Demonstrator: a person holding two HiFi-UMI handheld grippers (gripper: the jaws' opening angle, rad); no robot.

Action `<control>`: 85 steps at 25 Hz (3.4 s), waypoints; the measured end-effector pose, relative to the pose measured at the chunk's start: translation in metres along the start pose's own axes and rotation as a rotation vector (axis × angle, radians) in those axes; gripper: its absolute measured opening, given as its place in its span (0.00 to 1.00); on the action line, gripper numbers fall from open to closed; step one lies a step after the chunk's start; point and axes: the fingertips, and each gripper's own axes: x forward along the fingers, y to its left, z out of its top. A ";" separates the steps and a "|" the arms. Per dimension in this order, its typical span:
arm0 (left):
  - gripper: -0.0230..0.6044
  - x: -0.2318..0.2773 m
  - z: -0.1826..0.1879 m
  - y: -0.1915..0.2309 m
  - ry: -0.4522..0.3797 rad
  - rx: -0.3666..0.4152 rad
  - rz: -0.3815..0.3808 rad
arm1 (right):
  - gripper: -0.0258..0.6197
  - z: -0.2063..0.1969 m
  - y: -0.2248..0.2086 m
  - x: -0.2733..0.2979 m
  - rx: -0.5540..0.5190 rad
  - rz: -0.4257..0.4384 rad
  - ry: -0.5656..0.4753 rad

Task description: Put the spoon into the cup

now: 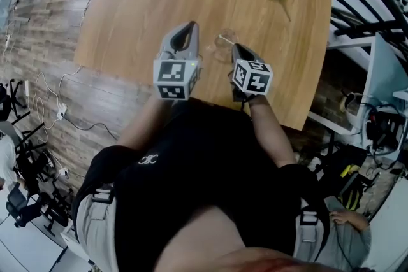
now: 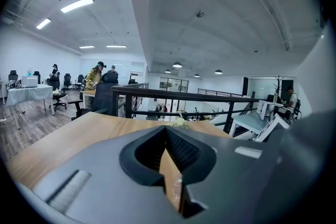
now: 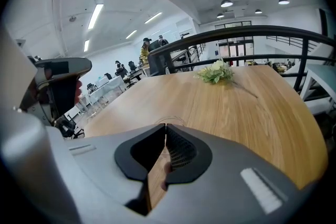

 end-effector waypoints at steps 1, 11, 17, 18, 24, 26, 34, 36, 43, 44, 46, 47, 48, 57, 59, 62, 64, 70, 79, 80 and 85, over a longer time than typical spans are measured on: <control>0.05 0.000 0.001 0.000 -0.003 0.000 0.001 | 0.06 -0.001 0.000 0.001 0.006 0.004 0.003; 0.05 -0.003 -0.006 0.003 0.012 -0.022 0.003 | 0.06 -0.015 -0.011 0.013 0.176 0.002 0.068; 0.05 -0.003 -0.014 0.004 0.034 -0.030 -0.006 | 0.06 -0.018 -0.008 0.020 0.219 0.027 0.082; 0.05 -0.003 -0.014 0.003 0.036 -0.030 -0.008 | 0.06 -0.018 -0.008 0.021 0.221 0.027 0.084; 0.05 -0.002 -0.014 0.000 0.032 -0.028 -0.018 | 0.06 -0.024 -0.015 0.024 0.250 0.008 0.103; 0.05 -0.002 -0.013 0.003 0.032 -0.030 -0.020 | 0.06 -0.024 -0.016 0.025 0.263 -0.004 0.105; 0.05 0.002 -0.016 0.002 0.046 -0.030 -0.033 | 0.06 -0.029 -0.023 0.027 0.291 -0.021 0.125; 0.05 0.002 -0.017 0.001 0.051 -0.029 -0.040 | 0.06 -0.031 -0.024 0.028 0.307 -0.024 0.129; 0.05 0.005 -0.020 -0.004 0.060 -0.019 -0.059 | 0.08 -0.031 -0.026 0.028 0.360 0.031 0.105; 0.06 0.005 -0.020 -0.004 0.061 -0.018 -0.061 | 0.08 -0.031 -0.027 0.028 0.367 0.039 0.102; 0.05 0.005 -0.021 -0.005 0.063 -0.018 -0.063 | 0.09 -0.030 -0.026 0.028 0.371 0.051 0.096; 0.05 0.006 -0.021 -0.005 0.063 -0.018 -0.064 | 0.09 -0.030 -0.024 0.028 0.364 0.055 0.094; 0.05 0.006 -0.021 -0.006 0.064 -0.018 -0.065 | 0.10 -0.029 -0.023 0.028 0.354 0.057 0.092; 0.05 0.007 -0.021 -0.012 0.073 -0.006 -0.085 | 0.16 -0.030 -0.024 0.020 0.331 0.030 0.075; 0.05 0.008 -0.021 -0.013 0.075 -0.005 -0.089 | 0.17 -0.030 -0.027 0.018 0.327 0.022 0.071; 0.05 0.012 -0.022 -0.015 0.077 -0.008 -0.095 | 0.19 -0.032 -0.031 0.016 0.325 0.013 0.066; 0.05 0.013 -0.023 -0.017 0.077 -0.009 -0.100 | 0.20 -0.033 -0.034 0.014 0.318 0.005 0.058; 0.05 0.016 -0.021 -0.024 0.076 -0.005 -0.112 | 0.10 -0.016 -0.050 -0.009 0.237 -0.091 -0.085; 0.05 0.018 -0.018 -0.029 0.072 0.001 -0.131 | 0.05 0.019 -0.039 -0.031 0.057 -0.162 -0.250; 0.05 0.018 -0.018 -0.029 0.071 0.002 -0.132 | 0.05 0.023 -0.036 -0.033 0.040 -0.165 -0.271; 0.05 0.016 -0.013 -0.034 0.063 0.002 -0.141 | 0.05 0.055 -0.022 -0.056 -0.027 -0.150 -0.380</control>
